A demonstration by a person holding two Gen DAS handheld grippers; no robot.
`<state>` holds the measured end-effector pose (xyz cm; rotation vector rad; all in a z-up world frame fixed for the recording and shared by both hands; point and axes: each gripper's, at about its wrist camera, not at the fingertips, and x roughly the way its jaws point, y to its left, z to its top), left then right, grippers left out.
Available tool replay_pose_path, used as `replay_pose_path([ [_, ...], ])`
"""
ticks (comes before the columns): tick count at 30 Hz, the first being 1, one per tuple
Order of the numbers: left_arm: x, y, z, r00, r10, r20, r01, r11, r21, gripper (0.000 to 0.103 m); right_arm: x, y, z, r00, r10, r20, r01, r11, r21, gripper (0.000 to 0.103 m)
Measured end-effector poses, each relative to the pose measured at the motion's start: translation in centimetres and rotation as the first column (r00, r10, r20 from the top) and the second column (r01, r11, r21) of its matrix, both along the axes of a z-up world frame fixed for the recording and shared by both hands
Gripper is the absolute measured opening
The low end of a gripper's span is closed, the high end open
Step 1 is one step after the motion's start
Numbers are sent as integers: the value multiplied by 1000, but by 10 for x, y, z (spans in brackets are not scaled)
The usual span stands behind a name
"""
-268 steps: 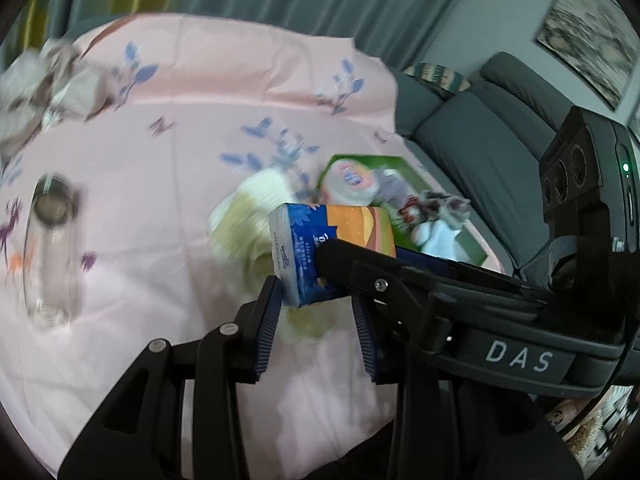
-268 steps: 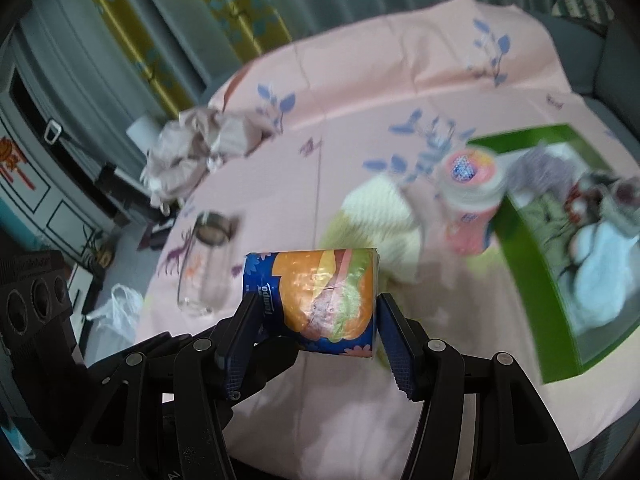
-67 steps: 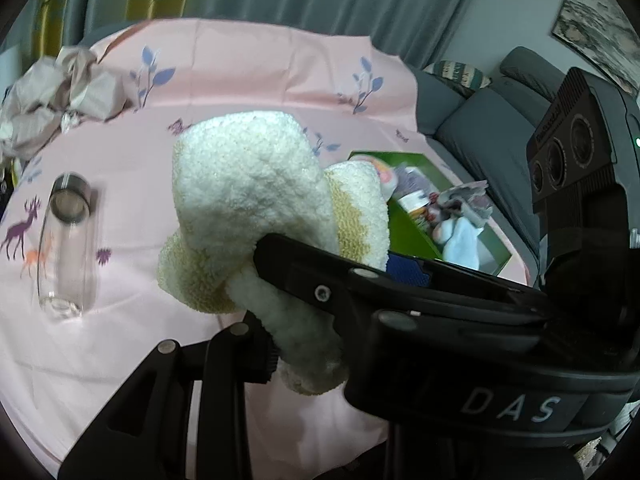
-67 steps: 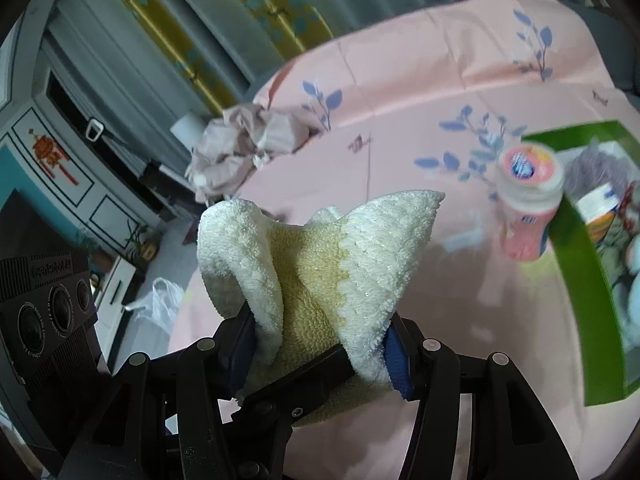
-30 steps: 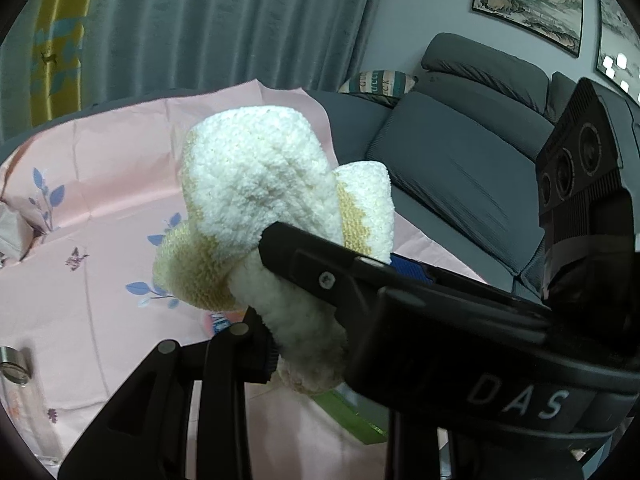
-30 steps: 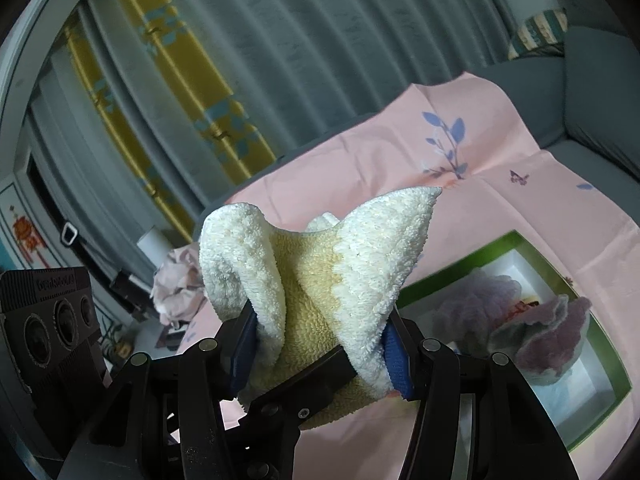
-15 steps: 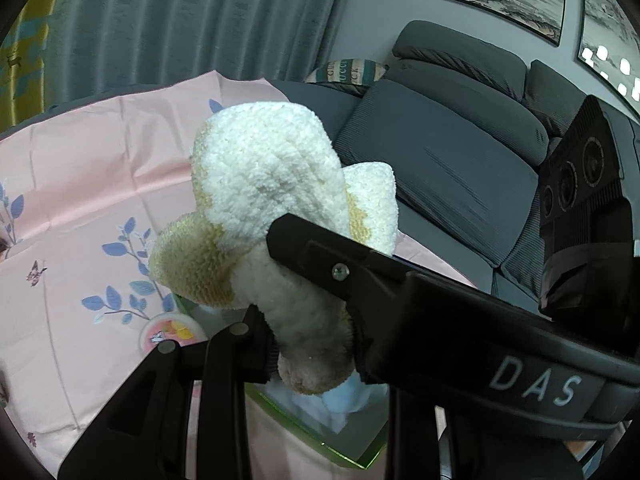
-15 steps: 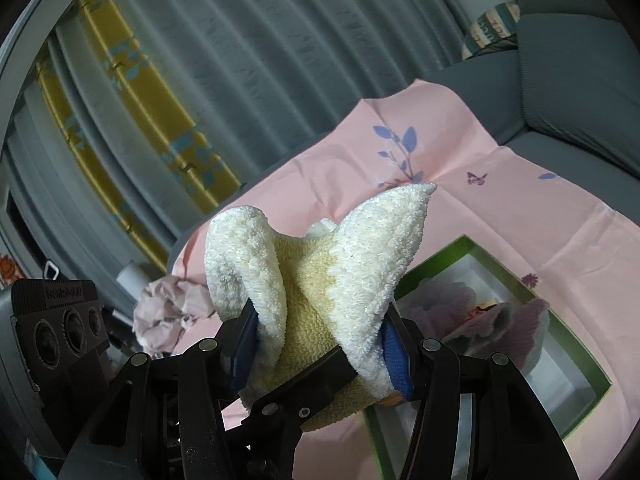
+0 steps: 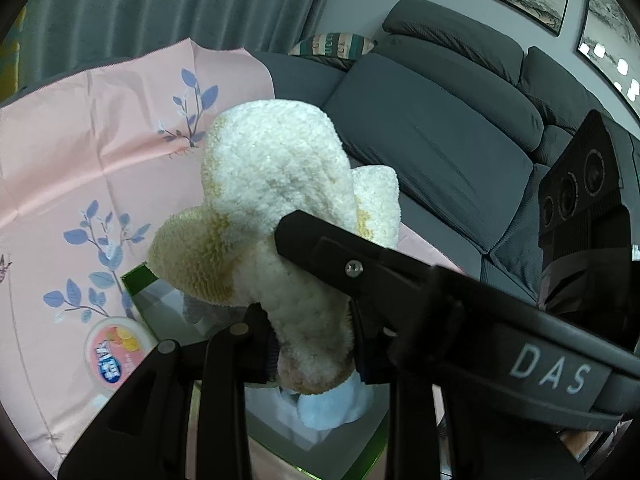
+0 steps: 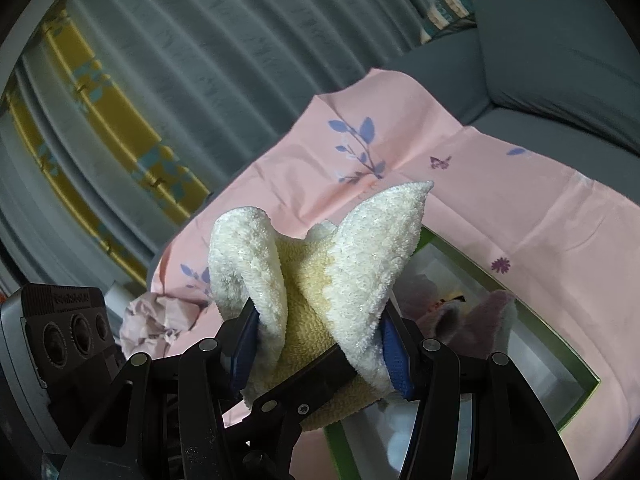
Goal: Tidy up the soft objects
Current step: 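Carry the knitted cloth over the green-rimmed box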
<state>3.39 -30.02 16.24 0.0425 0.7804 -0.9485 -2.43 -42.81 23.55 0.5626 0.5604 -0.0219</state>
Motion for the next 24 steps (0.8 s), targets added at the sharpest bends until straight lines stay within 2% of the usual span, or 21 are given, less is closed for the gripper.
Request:
replay_pose_path([
  [11,11,-21,-20,998,-27,-49,29,999,29,26,6,-23,-19,998,-47,-49,49,998,41,58],
  [24,25,-31,-49,994,14,-108,-5,997,83,30,19,-38,-47,985,-71,-159,84,994,72,58],
])
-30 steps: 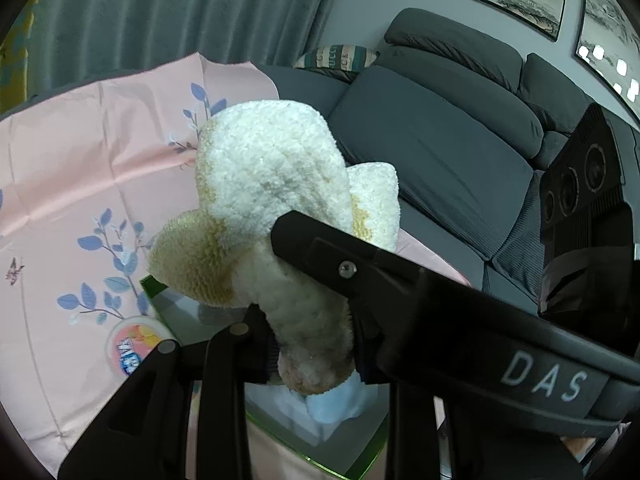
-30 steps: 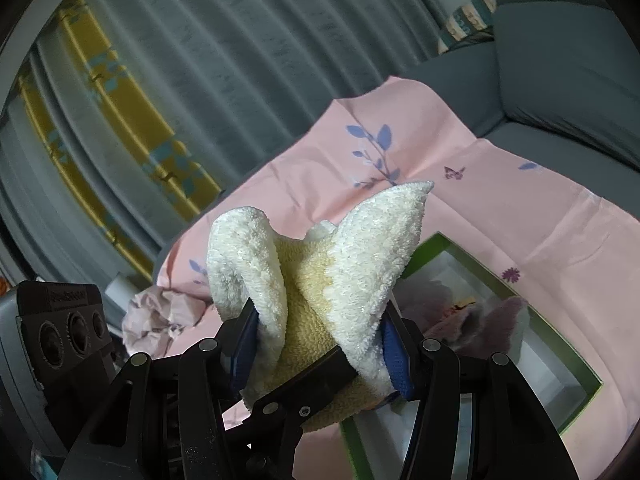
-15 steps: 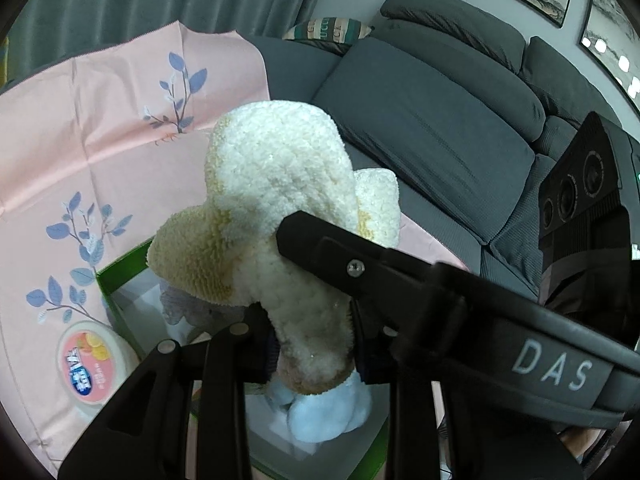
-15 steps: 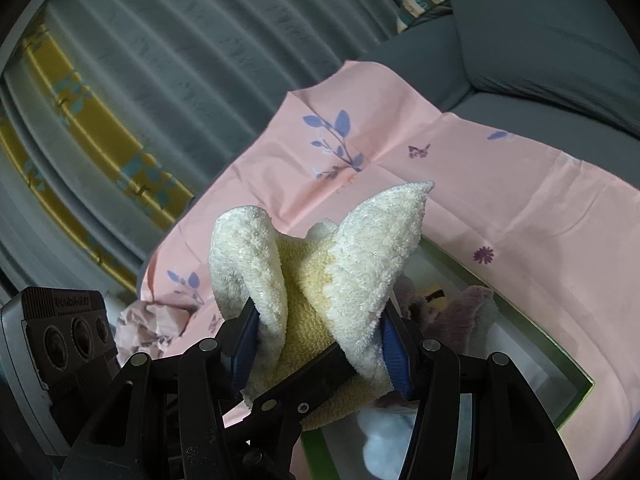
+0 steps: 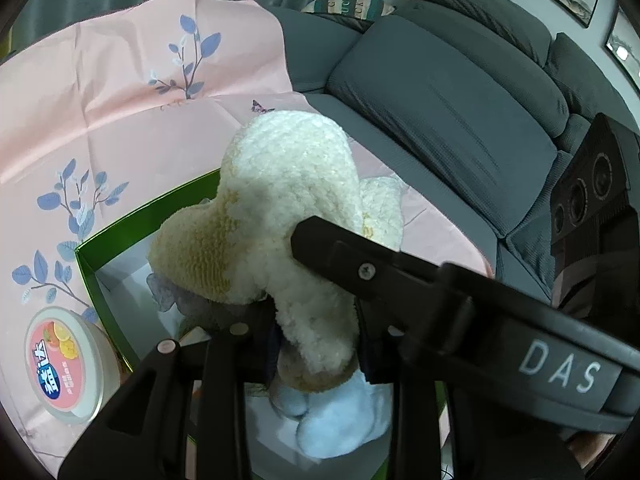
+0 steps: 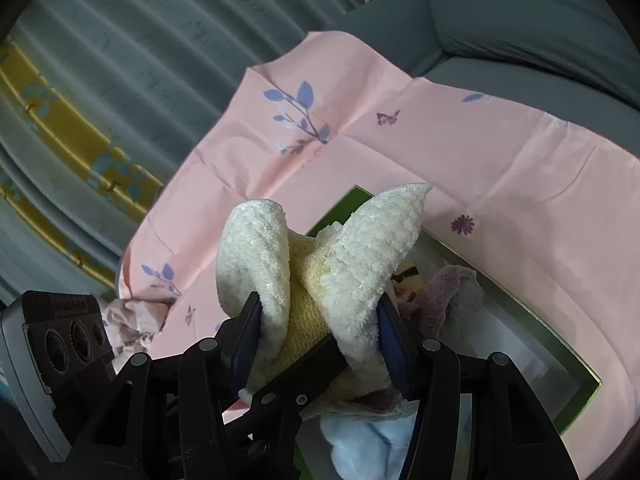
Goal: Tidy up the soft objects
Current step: 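Carry the knitted cloth over the green-rimmed box, then lower the knitted cloth into the box and open the right gripper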
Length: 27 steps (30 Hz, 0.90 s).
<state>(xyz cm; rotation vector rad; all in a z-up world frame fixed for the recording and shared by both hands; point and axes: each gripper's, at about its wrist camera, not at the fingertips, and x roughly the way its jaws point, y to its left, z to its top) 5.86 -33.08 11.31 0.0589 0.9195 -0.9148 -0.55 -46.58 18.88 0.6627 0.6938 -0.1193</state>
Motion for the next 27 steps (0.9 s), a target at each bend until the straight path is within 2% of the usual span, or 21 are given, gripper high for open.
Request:
replay_pose_path([
  [19,17,-9,-30,995,71,-69,-64,992,104,33,14,-11,-24,993,-15,-113,20,999,39,58],
  [23,18,-10,-37,993,79,-84,-69,990,119,38,15,-13,-28,991,-18,-136,24,999,44,58],
  [27,17,-11,-36,994,85,-63,-76,988,138,41,14,-16,-32,989,-17,-147,25,998,52,58],
])
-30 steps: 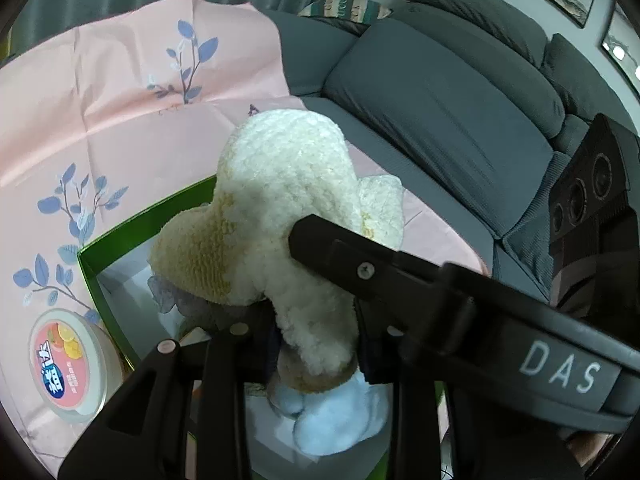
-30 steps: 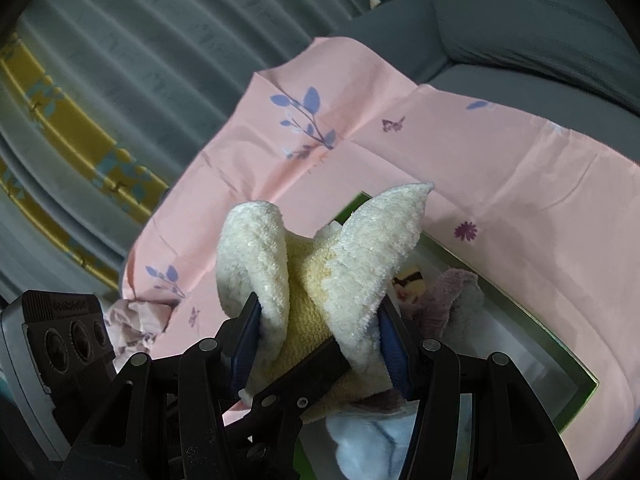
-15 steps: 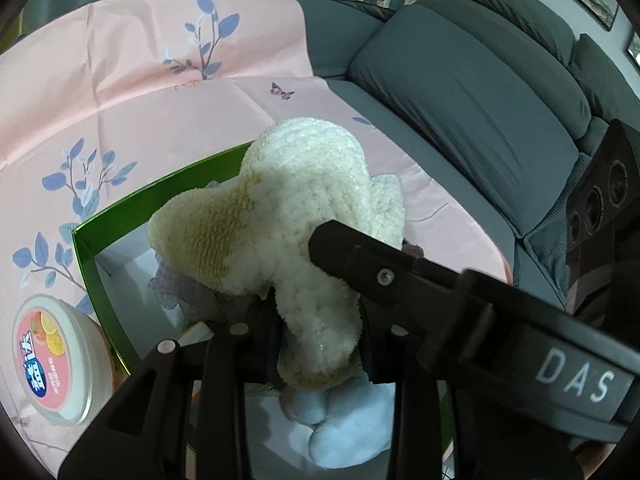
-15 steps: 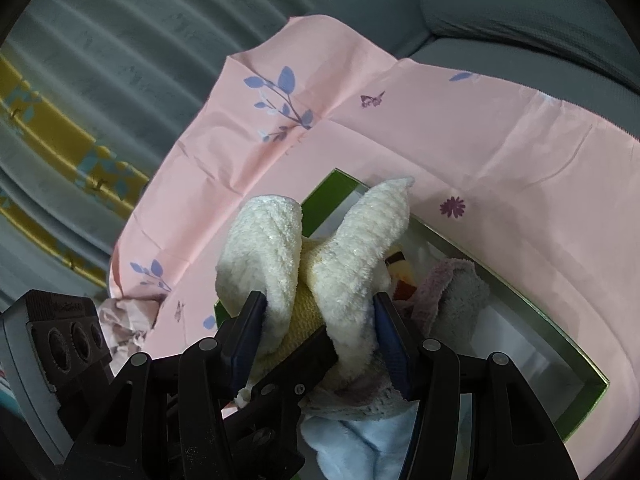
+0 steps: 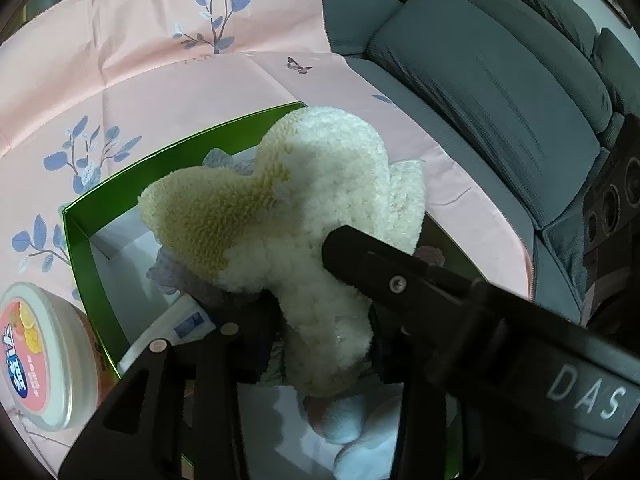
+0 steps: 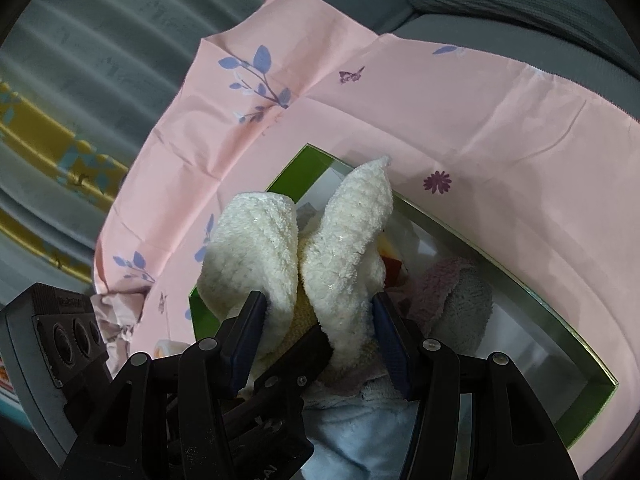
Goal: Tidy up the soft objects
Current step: 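Lower the knitted cloth into the box and open the right gripper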
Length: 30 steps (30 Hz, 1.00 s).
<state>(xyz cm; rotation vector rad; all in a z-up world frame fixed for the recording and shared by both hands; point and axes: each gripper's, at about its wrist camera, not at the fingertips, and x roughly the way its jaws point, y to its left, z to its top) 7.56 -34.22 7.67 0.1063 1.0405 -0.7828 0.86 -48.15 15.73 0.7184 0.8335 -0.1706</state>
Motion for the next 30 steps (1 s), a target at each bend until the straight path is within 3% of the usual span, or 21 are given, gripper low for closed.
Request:
replay_pose_path([
  [16,3,-2,-6,1000,15,7,-15,999,39,57,1,-4,-5,1000,-11,-29,11,1000,6,58],
  [20,6,0,-11,999,33,-29,-32,999,35,67,1,-5,-6,999,-16,-37,16,1000,6,58],
  [21,9,2,-15,998,40,-56,-38,999,27,68,1,-5,-7,999,-19,-41,19,1000,4,58],
  [25,1,2,-10,1000,28,-3,-28,999,19,67,1,-3,-6,999,-12,-48,12,1000,-7,58],
  [30,4,2,-12,999,32,-25,-31,999,12,68,3,-2,-6,998,-15,-57,14,1000,-18,59],
])
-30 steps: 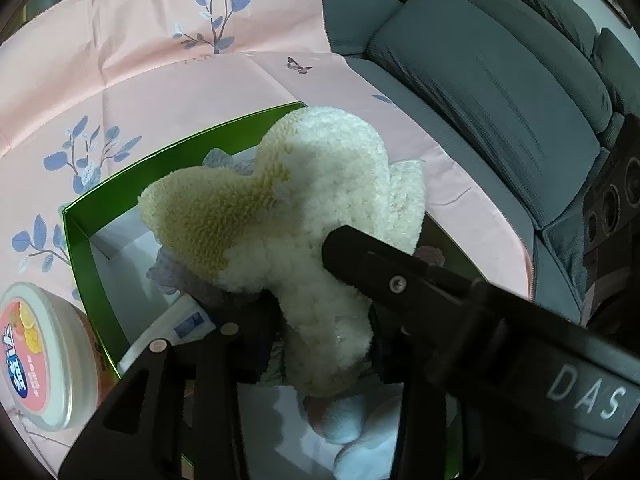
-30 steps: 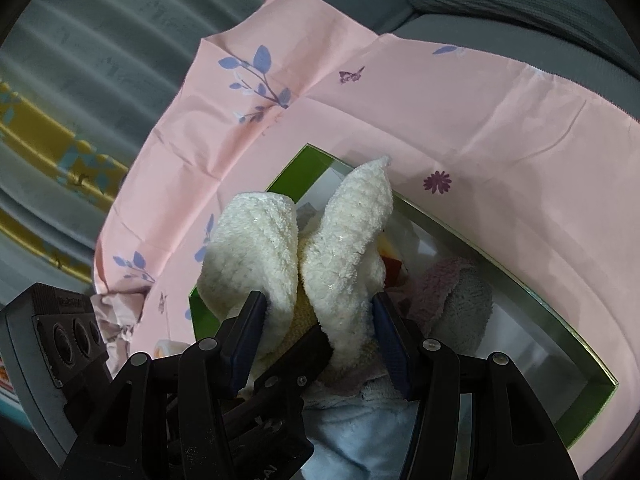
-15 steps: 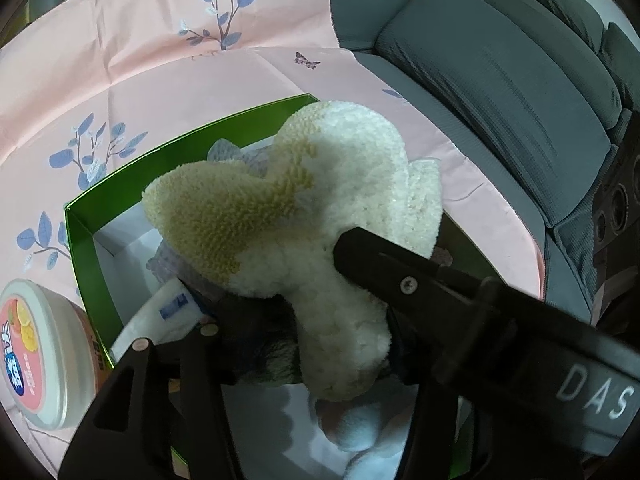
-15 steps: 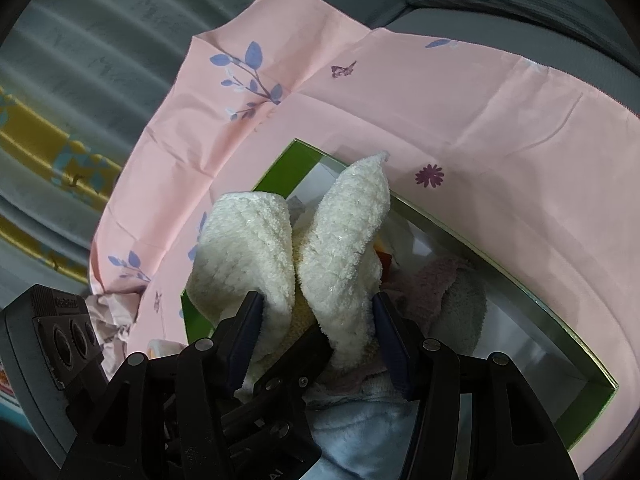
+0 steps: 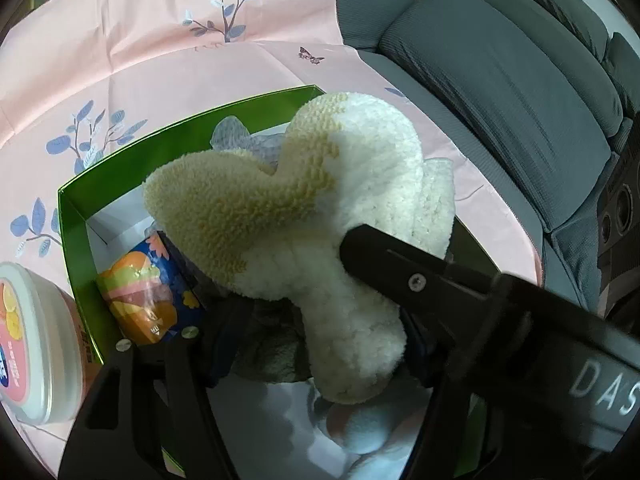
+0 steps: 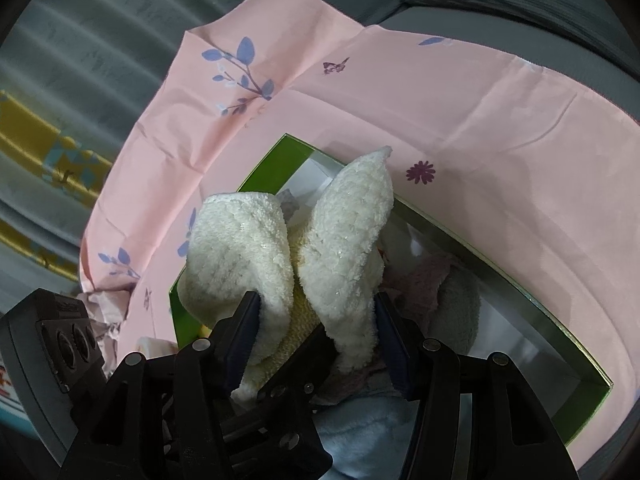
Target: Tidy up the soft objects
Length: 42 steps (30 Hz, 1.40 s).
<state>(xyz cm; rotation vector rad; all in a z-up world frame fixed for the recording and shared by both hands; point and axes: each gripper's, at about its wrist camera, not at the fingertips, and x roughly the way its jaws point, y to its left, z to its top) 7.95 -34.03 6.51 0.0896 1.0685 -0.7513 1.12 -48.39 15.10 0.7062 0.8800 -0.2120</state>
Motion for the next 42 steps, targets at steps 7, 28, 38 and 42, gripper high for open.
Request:
replay_pose_path([
  [7,-6,-1,4,1000,8,20,-8,1000,-14,67,-5,1,5,1000,4,13,-4,1000,-4,65],
  [28,-32,4,47,994,-27,101,32,998,-46,87,-33,11,49,990,10,141,0,997,-71,84],
  [38,-44,16,70,984,-12,180,19,999,-39,92,-46,22,70,979,19,201,4,994,-111,86],
  [42,-48,23,77,981,-1,193,10,999,-45,92,-50,26,77,975,24,221,4,992,-126,87],
])
